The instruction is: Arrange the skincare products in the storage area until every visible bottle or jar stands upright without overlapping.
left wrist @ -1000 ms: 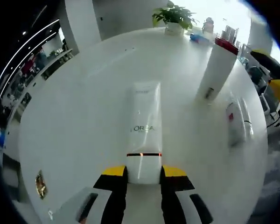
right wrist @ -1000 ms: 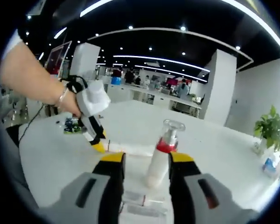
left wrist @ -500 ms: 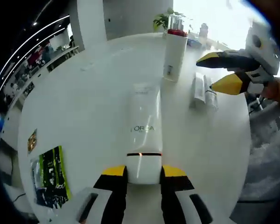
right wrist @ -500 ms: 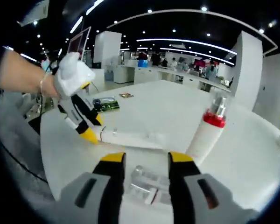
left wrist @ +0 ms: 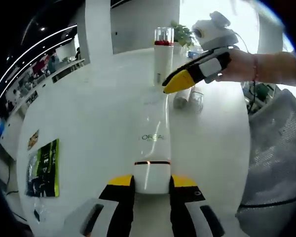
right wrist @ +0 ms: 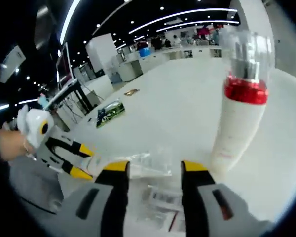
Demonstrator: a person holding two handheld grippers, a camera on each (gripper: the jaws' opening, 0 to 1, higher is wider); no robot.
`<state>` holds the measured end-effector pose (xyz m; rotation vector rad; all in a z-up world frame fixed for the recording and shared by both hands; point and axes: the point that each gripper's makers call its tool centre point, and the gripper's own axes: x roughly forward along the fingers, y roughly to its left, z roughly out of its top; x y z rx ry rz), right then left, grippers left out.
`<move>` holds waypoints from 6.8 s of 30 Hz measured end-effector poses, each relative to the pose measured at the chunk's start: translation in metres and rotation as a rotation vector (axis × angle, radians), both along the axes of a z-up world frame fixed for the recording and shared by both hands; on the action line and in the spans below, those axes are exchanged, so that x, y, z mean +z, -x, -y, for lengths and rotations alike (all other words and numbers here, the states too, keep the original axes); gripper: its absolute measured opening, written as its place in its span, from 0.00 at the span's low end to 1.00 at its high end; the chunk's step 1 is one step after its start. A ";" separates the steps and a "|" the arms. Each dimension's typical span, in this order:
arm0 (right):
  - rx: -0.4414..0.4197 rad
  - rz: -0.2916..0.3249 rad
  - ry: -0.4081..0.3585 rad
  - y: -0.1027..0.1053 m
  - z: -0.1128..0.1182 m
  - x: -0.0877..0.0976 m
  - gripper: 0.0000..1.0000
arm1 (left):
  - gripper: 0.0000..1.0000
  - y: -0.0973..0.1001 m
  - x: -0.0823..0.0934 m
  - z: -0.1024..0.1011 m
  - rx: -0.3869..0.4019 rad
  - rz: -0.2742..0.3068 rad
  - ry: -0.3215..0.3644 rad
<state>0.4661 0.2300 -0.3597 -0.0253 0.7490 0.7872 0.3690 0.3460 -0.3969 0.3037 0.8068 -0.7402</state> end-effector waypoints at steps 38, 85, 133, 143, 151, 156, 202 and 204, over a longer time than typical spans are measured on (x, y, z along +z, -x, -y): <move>0.207 0.166 -0.217 0.089 -0.116 0.060 0.21 | 0.28 0.014 0.013 0.000 0.011 0.080 0.073; 0.614 0.306 -0.046 0.121 -0.127 0.046 0.20 | 0.37 0.025 0.028 0.012 -0.059 0.040 0.132; 0.706 0.258 0.092 0.127 -0.122 0.016 0.22 | 0.33 0.025 0.029 0.018 -0.195 0.136 -0.014; 0.703 0.259 0.140 0.127 -0.121 0.014 0.22 | 0.33 0.025 0.027 0.018 -0.201 0.136 -0.024; 0.710 0.256 0.138 0.125 -0.119 0.014 0.22 | 0.33 0.024 0.024 0.015 -0.184 0.128 -0.024; 0.703 0.248 0.129 0.127 -0.117 0.014 0.22 | 0.34 0.033 0.029 0.026 -0.213 0.130 -0.061; 0.913 0.215 0.070 0.158 -0.099 0.013 0.22 | 0.32 0.048 0.022 0.043 -0.305 0.094 0.057; 0.896 0.215 0.084 0.156 -0.097 0.014 0.23 | 0.29 0.045 0.021 0.042 -0.294 0.104 0.050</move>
